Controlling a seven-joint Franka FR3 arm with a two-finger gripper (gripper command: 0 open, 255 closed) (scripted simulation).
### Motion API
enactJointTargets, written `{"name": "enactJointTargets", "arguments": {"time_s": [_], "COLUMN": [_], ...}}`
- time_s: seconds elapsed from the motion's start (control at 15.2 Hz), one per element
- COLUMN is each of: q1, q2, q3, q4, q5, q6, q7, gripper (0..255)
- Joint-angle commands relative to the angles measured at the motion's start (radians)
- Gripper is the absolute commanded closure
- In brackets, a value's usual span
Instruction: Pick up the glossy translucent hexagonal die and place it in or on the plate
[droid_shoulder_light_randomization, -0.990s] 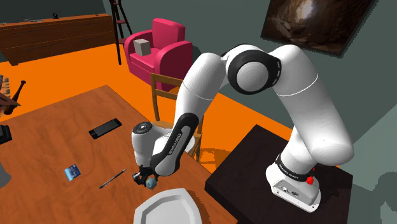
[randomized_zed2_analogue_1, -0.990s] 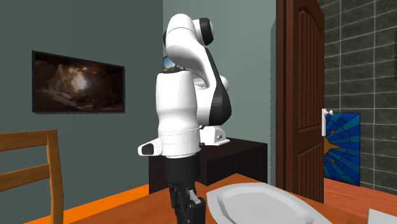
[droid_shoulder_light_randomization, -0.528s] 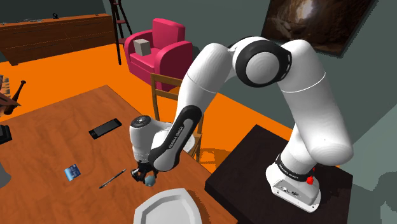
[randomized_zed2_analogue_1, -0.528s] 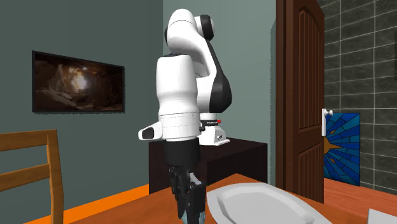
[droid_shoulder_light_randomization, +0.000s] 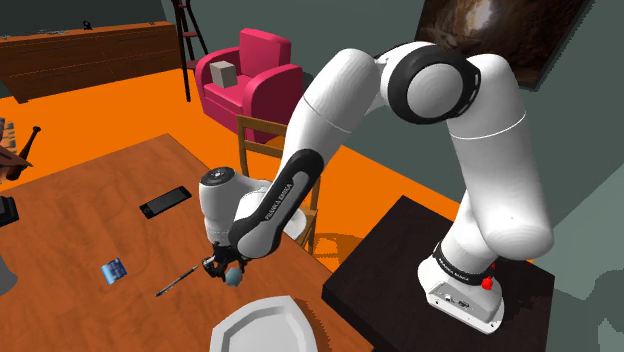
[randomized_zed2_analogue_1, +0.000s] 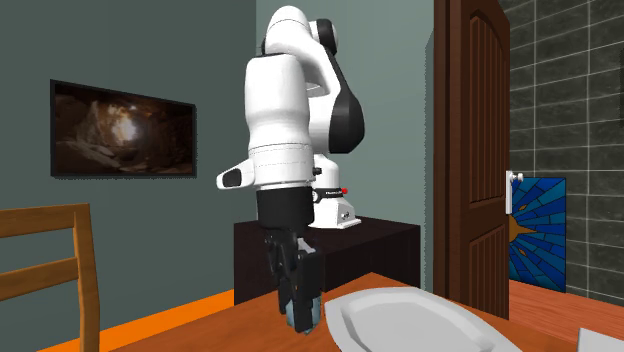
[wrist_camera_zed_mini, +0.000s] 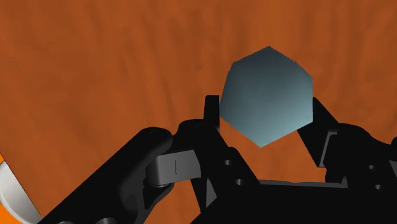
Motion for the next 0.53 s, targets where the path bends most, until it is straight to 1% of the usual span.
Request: {"name": "enactJointTargets", "arguments": {"time_s": [0.0, 0.07, 0.46], "q1": [-0.005, -0.008, 0.075], "q2": [-0.022, -0.033, -0.118], "q3": [0.008, 0.012, 0.031], "q4": [-0.002, -0.004, -0.166], "q5": [0.007, 0.011, 0.009], "q6": [-0.02, -0.029, 0.059], "q7": [-0.003, -0.004, 0.117], "gripper": [255, 255, 255]}}
